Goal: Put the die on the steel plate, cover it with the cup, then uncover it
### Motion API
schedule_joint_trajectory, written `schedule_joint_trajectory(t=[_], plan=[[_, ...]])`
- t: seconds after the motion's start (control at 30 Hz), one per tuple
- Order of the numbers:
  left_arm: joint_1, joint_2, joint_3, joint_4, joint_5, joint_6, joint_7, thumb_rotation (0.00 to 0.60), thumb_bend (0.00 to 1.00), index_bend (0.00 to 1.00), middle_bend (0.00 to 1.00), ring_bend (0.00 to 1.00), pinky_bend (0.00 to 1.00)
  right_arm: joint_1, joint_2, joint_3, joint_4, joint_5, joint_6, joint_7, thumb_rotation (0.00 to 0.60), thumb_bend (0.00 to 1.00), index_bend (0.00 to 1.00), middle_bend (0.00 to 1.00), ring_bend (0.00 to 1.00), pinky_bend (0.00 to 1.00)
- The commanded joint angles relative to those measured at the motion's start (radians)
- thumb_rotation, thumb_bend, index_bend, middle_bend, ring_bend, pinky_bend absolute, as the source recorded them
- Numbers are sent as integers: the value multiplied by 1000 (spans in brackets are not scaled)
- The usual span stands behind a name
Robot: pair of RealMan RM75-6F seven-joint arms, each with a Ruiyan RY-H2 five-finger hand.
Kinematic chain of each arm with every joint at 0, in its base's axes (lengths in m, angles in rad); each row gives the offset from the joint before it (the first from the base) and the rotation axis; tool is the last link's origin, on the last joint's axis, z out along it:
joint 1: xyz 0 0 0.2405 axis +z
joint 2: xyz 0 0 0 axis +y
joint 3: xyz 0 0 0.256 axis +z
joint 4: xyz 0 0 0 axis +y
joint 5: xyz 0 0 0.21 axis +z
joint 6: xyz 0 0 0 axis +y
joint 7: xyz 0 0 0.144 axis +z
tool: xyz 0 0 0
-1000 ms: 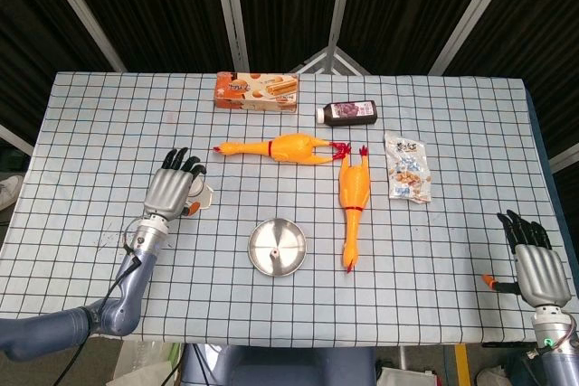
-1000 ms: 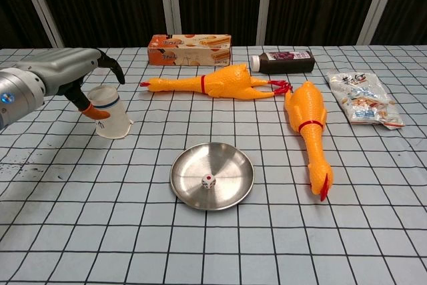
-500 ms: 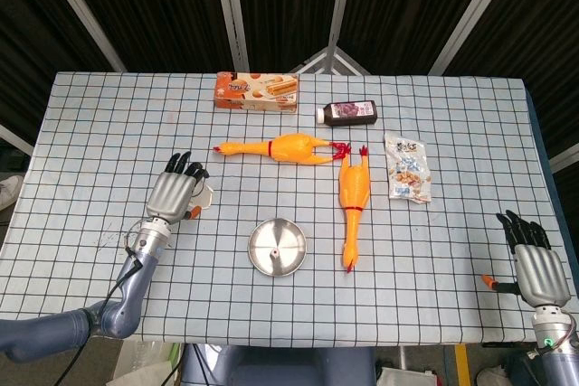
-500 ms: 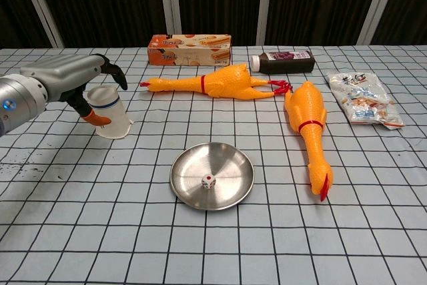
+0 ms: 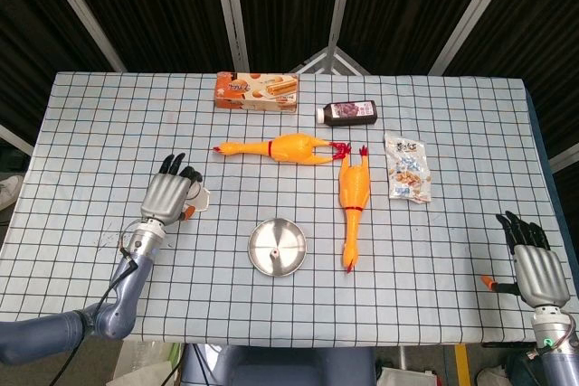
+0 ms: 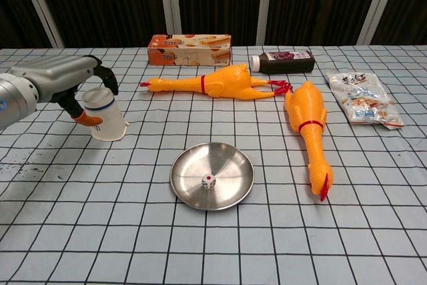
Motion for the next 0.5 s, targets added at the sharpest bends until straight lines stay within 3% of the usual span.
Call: schedule_joint_trajectory(t=[0.03, 0.17, 0.5], plan=[[-3, 13, 3, -16, -42, -16, 38, 600, 364, 287, 158, 0, 0, 1, 0, -1, -1, 2, -3, -3, 600, 21, 53, 0, 88, 0], [-6, 29, 3, -42, -84, -25, 73, 600, 359, 280, 170, 0, 0, 2, -1, 0, -2, 8, -5, -8, 600, 21, 53, 0, 88, 0], [-4, 71, -1, -107, -104, 1, 95, 600, 349, 298, 364, 0, 0, 4, -4, 1, -5, 12, -8, -18, 600, 21, 53, 0, 87, 0]])
